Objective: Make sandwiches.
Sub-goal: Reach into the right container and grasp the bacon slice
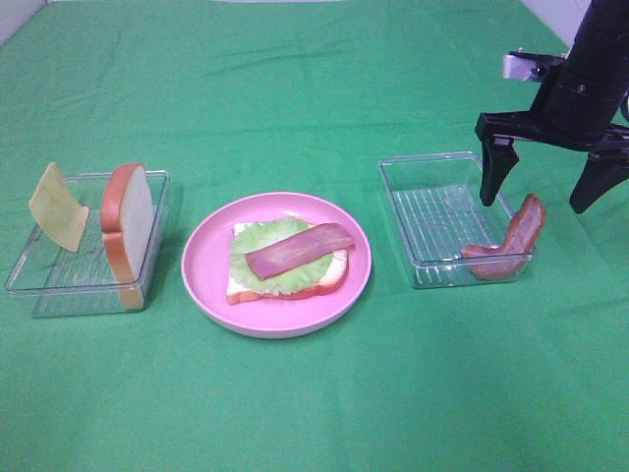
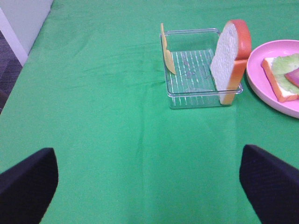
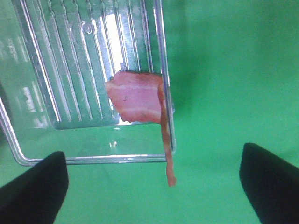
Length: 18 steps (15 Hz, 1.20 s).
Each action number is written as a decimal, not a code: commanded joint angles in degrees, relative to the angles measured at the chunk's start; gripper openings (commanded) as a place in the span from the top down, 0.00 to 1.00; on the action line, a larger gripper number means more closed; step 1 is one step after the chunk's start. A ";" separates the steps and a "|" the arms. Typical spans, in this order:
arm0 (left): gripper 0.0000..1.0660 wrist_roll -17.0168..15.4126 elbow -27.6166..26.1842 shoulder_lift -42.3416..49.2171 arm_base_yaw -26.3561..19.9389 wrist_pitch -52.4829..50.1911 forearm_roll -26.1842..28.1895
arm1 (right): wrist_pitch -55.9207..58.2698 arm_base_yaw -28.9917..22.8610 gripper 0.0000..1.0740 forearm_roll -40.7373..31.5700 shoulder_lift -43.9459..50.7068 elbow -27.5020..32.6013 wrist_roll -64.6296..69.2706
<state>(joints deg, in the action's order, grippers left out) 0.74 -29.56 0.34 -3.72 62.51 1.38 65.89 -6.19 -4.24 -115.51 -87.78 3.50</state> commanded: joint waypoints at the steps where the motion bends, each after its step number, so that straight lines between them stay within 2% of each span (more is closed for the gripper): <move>1: 0.04 -0.23 0.06 0.40 0.06 -0.80 0.34 | 0.11 0.17 0.17 -0.34 -2.12 0.29 -1.03; 4: 0.04 -0.23 0.06 0.40 0.06 -0.80 0.34 | 0.06 0.17 0.18 -0.29 -2.75 0.29 -1.15; 7: 0.04 -0.23 0.06 0.40 0.06 -0.80 0.34 | -0.40 0.17 0.42 -0.11 -2.75 0.29 -1.78; 8: 0.04 -0.23 0.06 0.40 0.06 -0.80 0.34 | -0.34 0.17 0.47 0.06 -2.75 0.29 -1.78; 14: 0.04 -0.23 0.06 0.40 0.06 -0.80 0.34 | -0.23 0.17 0.48 0.17 -2.81 0.29 -1.78; 17: 0.04 -0.23 0.06 0.40 0.06 -0.80 0.34 | 0.63 0.17 0.66 0.23 -2.81 0.29 -1.78; 18: 0.04 -0.23 0.06 0.40 0.06 -0.80 0.34 | 1.09 0.17 0.80 1.15 -2.81 0.29 -1.78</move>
<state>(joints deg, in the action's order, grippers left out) 0.74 -29.56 0.34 -3.72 62.51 1.38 66.23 -6.19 -3.78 -118.14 -87.78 2.23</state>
